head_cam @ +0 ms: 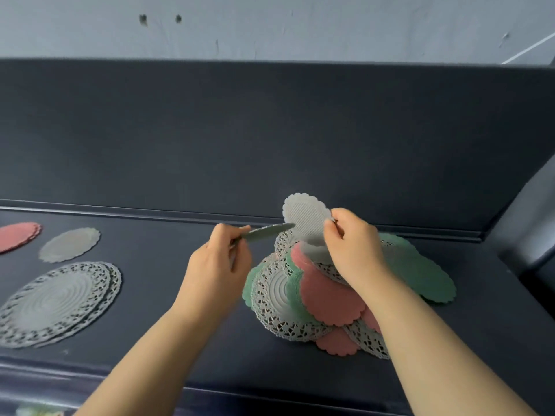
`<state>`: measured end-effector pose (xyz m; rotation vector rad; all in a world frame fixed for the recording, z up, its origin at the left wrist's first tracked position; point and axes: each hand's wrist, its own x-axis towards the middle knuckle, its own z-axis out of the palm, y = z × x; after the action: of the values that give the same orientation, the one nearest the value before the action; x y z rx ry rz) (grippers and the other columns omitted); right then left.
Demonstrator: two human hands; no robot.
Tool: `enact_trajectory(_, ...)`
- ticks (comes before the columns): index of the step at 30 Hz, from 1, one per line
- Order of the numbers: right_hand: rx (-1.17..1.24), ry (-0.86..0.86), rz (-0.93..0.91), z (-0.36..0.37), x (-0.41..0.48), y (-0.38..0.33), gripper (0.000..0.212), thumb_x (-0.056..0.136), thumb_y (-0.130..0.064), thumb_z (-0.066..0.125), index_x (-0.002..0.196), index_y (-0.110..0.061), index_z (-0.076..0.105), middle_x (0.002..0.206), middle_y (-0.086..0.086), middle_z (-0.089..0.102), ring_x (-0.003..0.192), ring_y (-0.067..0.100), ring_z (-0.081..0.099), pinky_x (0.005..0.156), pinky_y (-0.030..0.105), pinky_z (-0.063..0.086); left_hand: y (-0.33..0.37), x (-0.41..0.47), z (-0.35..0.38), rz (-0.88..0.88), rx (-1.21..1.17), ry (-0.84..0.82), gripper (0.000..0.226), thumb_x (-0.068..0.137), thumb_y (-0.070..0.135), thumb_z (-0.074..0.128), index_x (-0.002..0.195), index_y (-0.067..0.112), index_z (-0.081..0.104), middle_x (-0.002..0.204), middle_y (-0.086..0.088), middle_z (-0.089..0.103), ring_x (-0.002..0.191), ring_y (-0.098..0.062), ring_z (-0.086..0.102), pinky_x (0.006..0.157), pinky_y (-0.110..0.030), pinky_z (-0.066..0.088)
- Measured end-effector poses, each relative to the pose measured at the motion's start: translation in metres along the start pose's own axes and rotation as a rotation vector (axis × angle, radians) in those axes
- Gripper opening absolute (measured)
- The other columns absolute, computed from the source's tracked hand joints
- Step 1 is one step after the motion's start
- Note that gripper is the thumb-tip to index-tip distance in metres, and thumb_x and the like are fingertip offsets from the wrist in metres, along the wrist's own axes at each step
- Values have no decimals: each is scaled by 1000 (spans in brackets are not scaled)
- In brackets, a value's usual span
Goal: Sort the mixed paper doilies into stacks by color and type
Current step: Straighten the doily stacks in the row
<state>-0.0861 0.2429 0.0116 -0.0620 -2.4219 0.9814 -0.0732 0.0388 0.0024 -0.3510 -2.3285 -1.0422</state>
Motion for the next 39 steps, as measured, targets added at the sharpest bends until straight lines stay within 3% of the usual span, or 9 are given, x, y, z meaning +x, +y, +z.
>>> enact_trajectory(5, 42, -102, -93, 37, -13, -58, 19, 90, -17, 44, 73, -9, 48, 60, 10, 51, 52, 15, 35, 46, 26, 23, -39, 0, -46, 52, 71, -2, 19, 87, 12, 57, 105, 19, 58, 92, 10, 67, 86, -8, 60, 72, -16, 40)
enact_trajectory(10, 74, -144, -136, 100, -24, -124, 16, 90, -15, 45, 79, -6, 53, 62, 9, 51, 58, 23, 38, 50, 30, 28, -106, 7, -101, 155, 192, -11, 22, 74, 0, 73, 94, 9, 70, 97, -4, 70, 99, -23, 64, 87, -14, 33)
enact_trajectory(16, 97, -174, -138, 199, -41, -196, 18, 89, -13, 47, 74, -3, 52, 61, 15, 52, 55, 18, 31, 50, 31, 26, -208, 13, -175, 146, 222, 21, 25, 70, 1, 77, 95, 2, 73, 101, -9, 70, 96, -24, 66, 89, -22, 43)
enact_trajectory(20, 109, -189, -130, 248, -45, -233, 19, 90, -12, 46, 83, 2, 55, 70, 22, 57, 58, 25, 36, 51, 34, 28, -262, 17, -215, 119, 234, -13, 26, 70, -2, 77, 96, 0, 72, 104, -11, 69, 101, -27, 64, 90, -40, 48)
enact_trajectory(25, 96, -133, -148, 289, -36, -273, 28, 90, -7, 48, 114, -10, 63, 71, 16, 65, 61, 20, 50, 54, 29, 37, -303, 29, -251, 118, 253, 7, 19, 79, 9, 67, 95, 0, 72, 103, -9, 69, 102, -23, 62, 87, -29, 50)
enact_trajectory(28, -90, -149, -353, 319, -23, -286, 41, 82, 8, 51, 121, -3, 57, 104, 19, 68, 94, 27, 65, 85, 31, 49, -319, 37, -265, 113, 283, 33, 22, 78, 10, 62, 95, 1, 71, 103, -8, 69, 101, -24, 62, 88, -24, 45)
enact_trajectory(32, -297, -502, -506, 361, -15, -279, 53, 87, 7, 38, 138, -7, 36, 146, 12, 34, 137, 22, 28, 114, 28, 14, -333, 43, -273, 47, 339, 110, 20, 78, 4, 68, 97, -1, 71, 104, -12, 69, 98, -26, 64, 91, -19, 36)
enact_trajectory(35, -375, -666, -417, 377, -18, -273, 43, 87, 1, 39, 127, -11, 45, 137, 8, 45, 131, 22, 34, 102, 29, 30, -331, 42, -271, 57, 348, 120, 22, 77, 9, 62, 95, -1, 71, 101, -11, 69, 99, -20, 58, 88, -18, 37)
enact_trajectory(39, -368, -661, -311, 378, -17, -277, 29, 91, -16, 36, 111, -9, 55, 115, 7, 54, 106, 26, 50, 81, 32, 42, -330, 43, -272, 44, 376, 98, 22, 75, 9, 62, 92, -1, 72, 99, -11, 70, 99, -18, 56, 87, -21, 38)
